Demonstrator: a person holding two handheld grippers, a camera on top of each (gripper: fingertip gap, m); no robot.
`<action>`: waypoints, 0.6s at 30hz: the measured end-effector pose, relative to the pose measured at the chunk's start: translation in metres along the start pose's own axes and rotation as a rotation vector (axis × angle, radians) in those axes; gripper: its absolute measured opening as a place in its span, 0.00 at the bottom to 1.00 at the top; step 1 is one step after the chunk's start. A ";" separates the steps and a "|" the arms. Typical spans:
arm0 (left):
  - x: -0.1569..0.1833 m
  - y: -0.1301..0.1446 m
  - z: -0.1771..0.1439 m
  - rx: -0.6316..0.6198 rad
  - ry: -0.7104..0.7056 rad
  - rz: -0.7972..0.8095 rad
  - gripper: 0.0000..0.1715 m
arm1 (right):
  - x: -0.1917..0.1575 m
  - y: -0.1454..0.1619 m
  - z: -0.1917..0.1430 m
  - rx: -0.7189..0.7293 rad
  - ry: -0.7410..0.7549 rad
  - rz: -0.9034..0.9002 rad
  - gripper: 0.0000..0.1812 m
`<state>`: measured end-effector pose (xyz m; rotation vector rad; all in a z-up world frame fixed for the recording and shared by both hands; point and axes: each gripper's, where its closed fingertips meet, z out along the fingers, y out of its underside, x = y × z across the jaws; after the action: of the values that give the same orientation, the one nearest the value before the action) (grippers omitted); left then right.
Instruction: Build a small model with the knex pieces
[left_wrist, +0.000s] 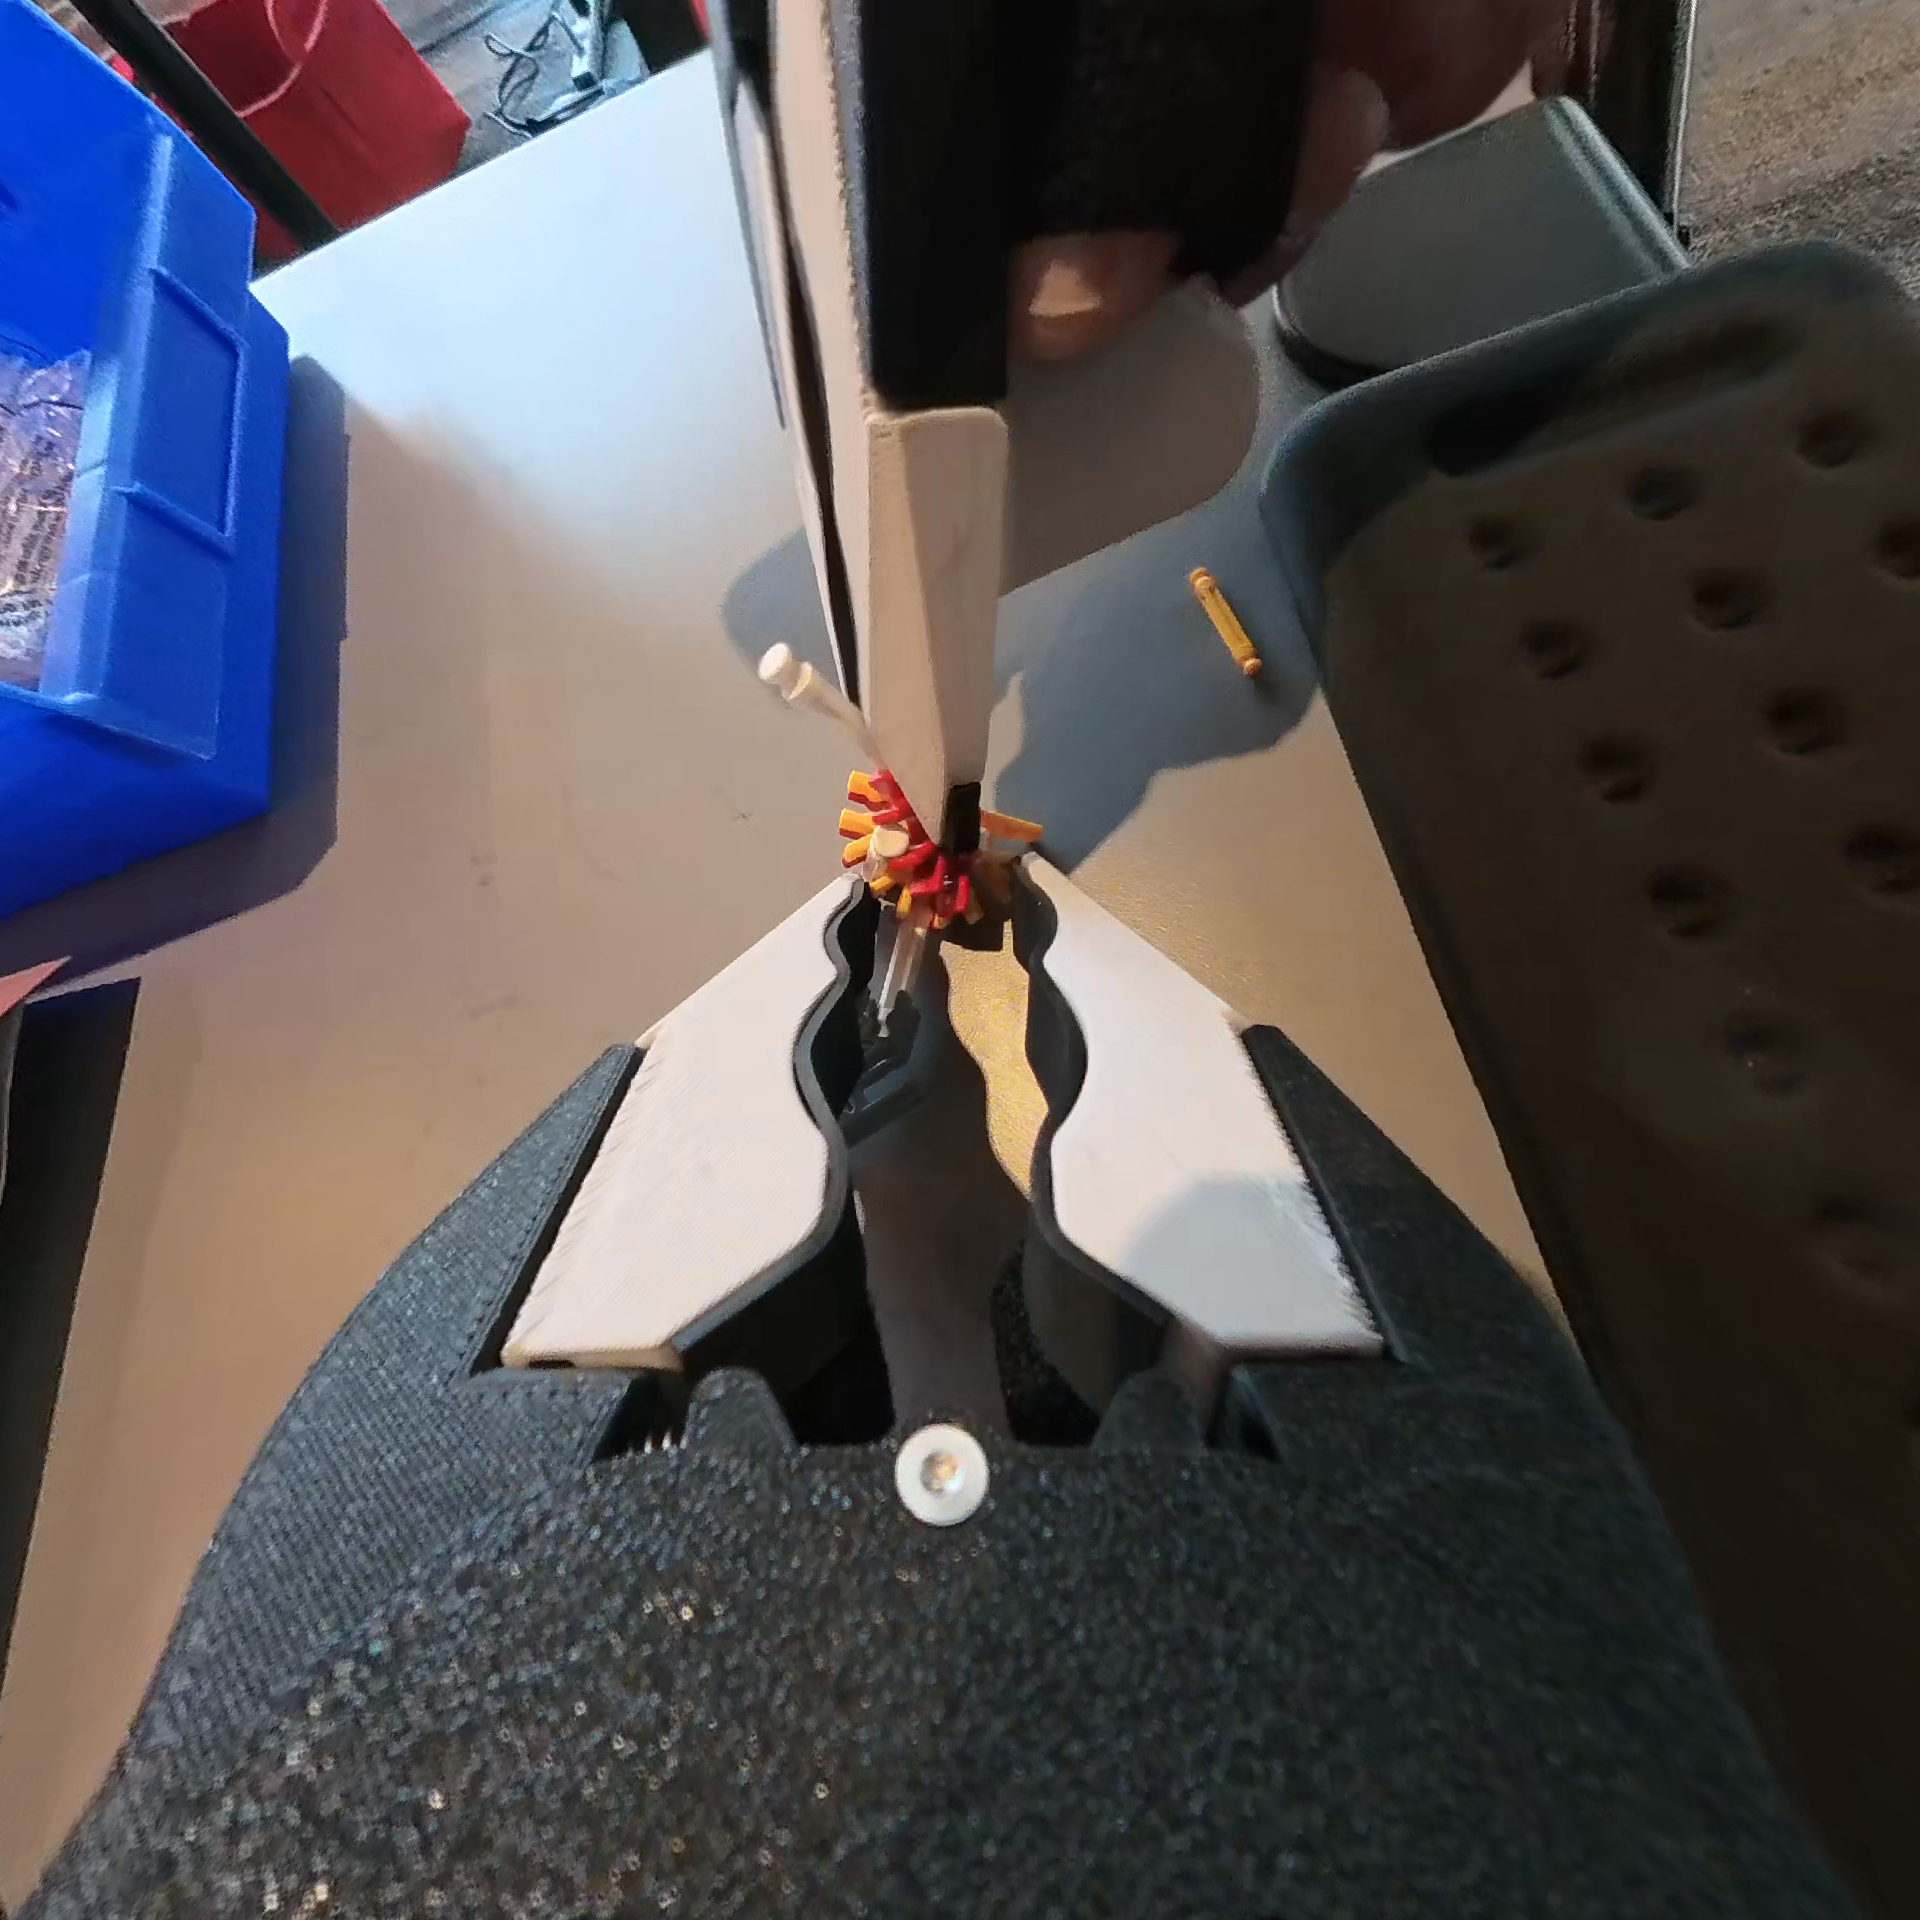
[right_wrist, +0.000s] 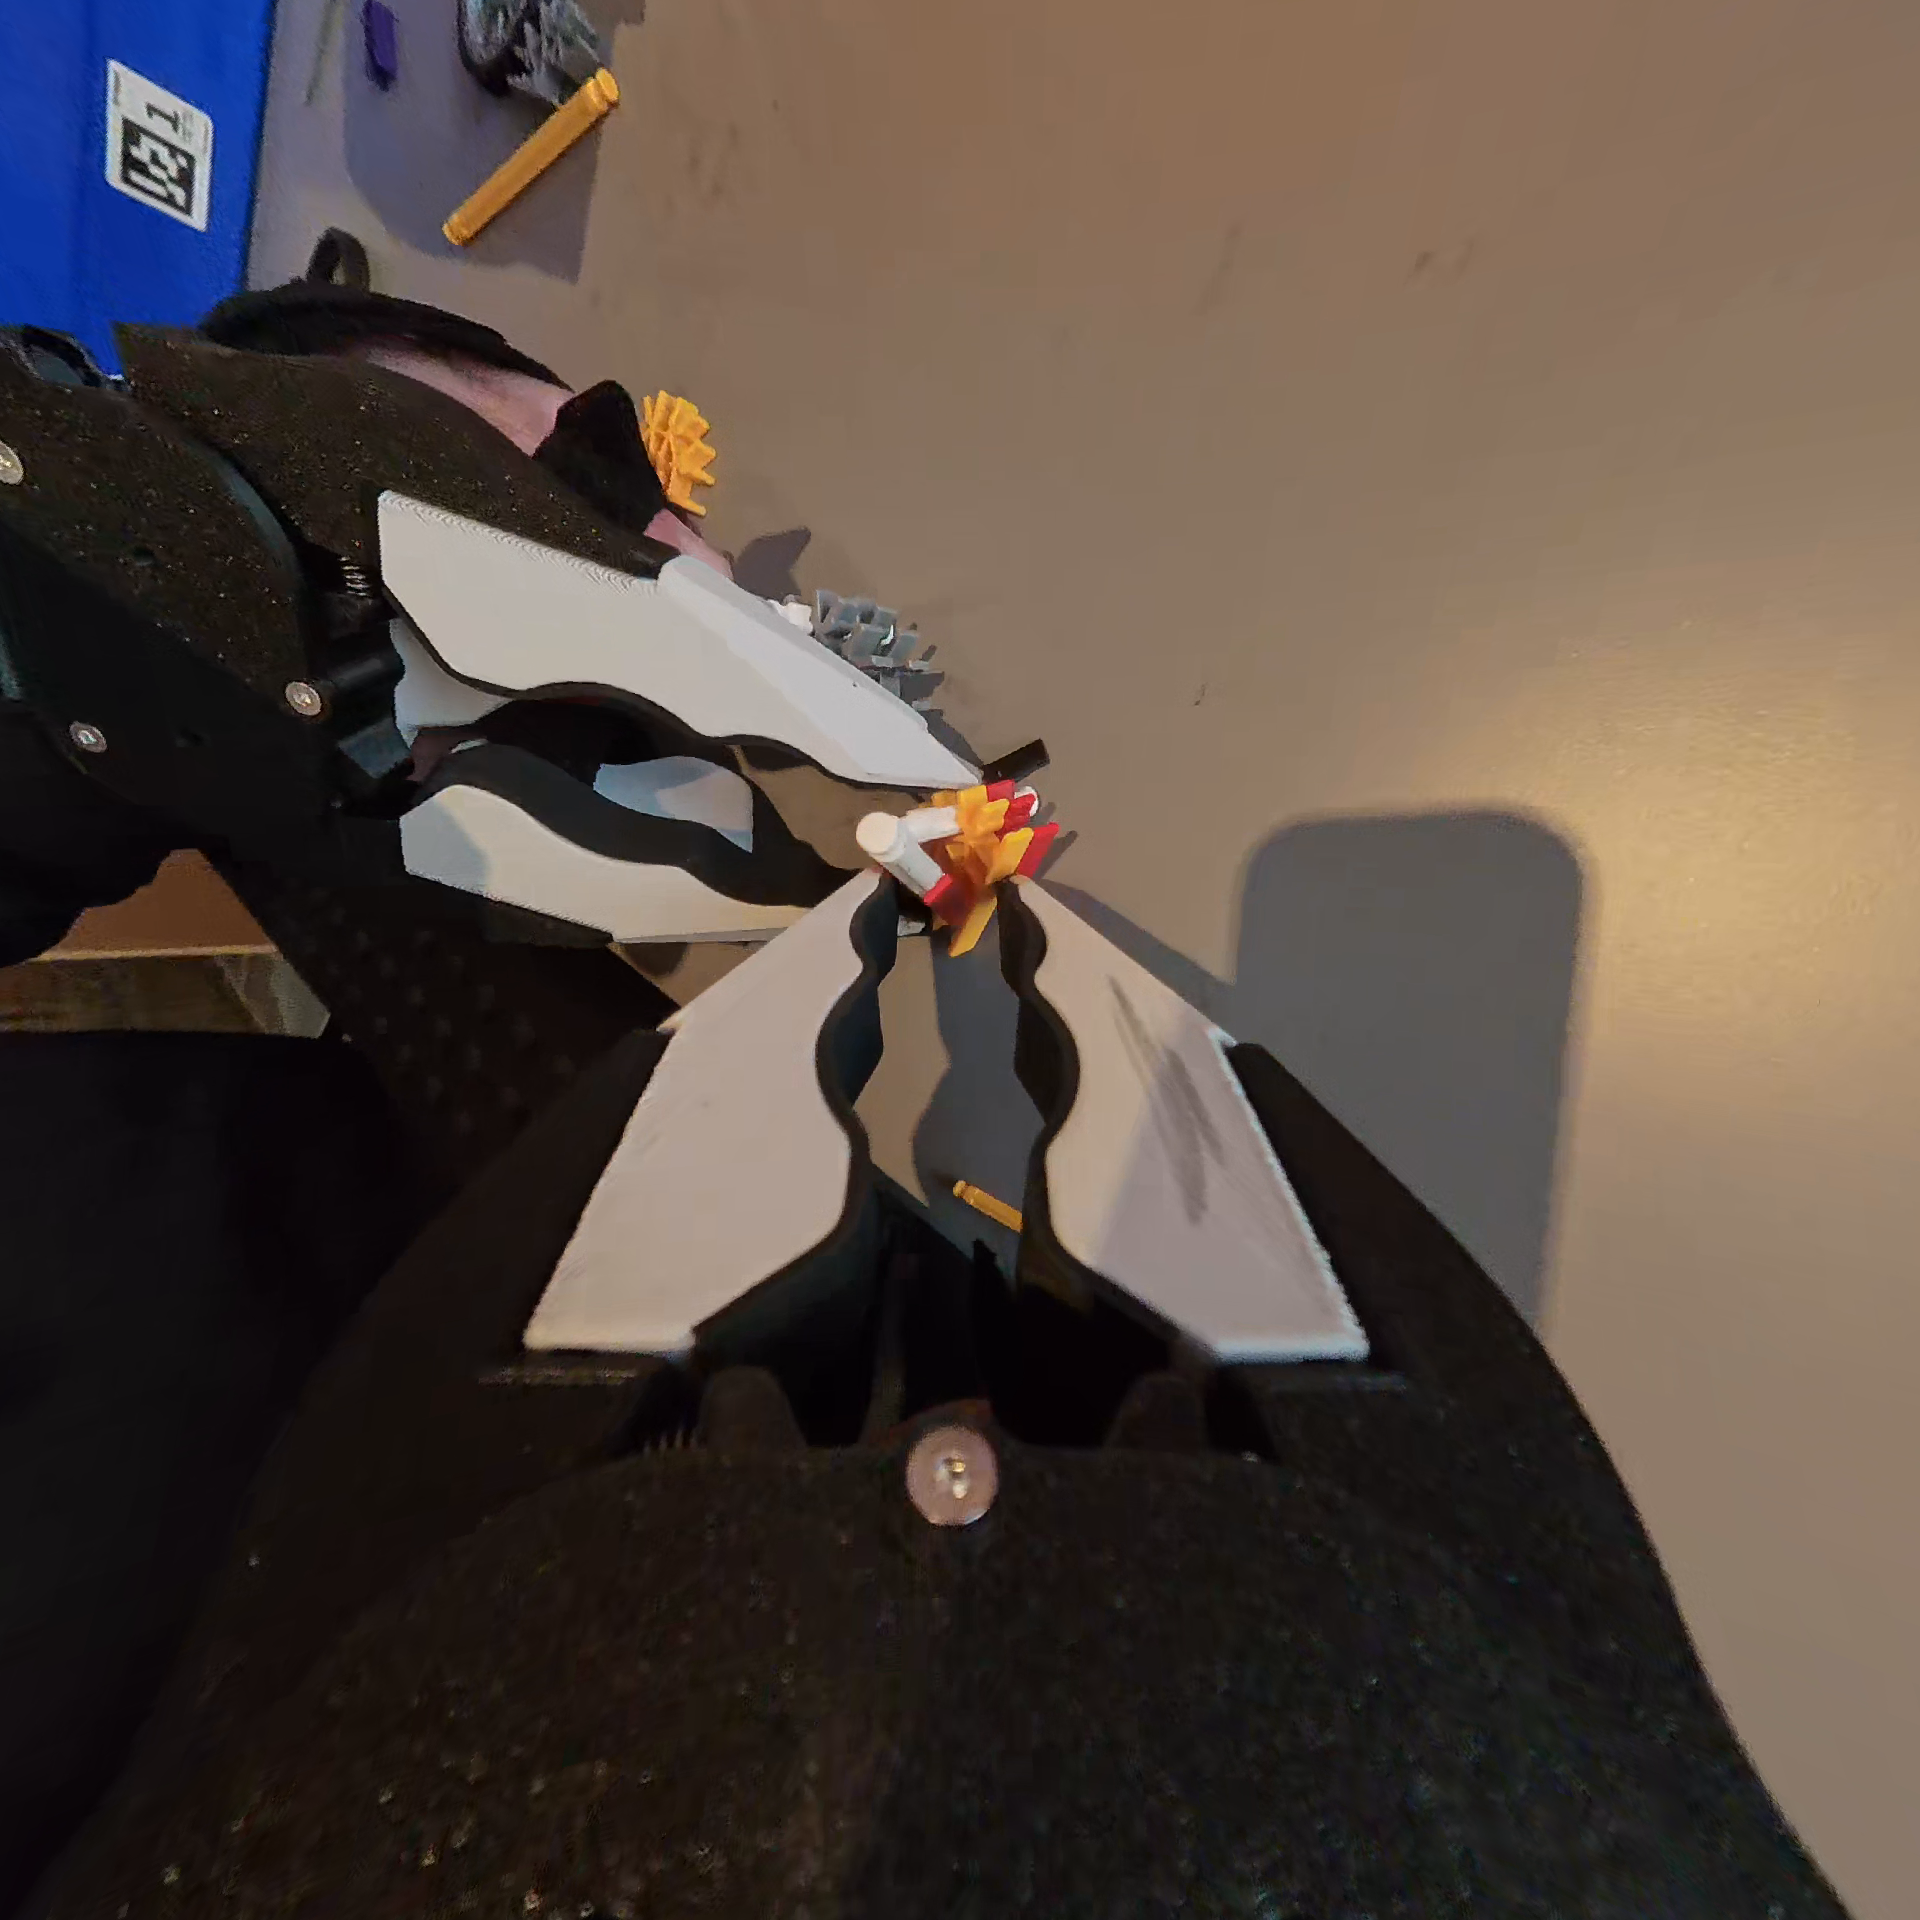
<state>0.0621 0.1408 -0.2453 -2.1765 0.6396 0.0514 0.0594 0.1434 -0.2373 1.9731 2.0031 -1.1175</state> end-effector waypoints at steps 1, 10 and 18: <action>0.000 0.000 0.000 -0.001 -0.002 -0.001 0.13 | 0.000 0.000 0.000 -0.017 -0.004 0.003 0.09; -0.005 0.001 0.002 -0.009 -0.045 0.009 0.13 | 0.002 -0.004 0.001 -0.062 -0.007 0.026 0.08; -0.007 0.001 0.003 -0.010 -0.060 0.012 0.13 | 0.004 -0.006 0.002 -0.140 -0.042 0.038 0.08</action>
<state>0.0559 0.1454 -0.2458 -2.1728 0.6193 0.1266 0.0528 0.1464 -0.2383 1.8950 1.9564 -0.9737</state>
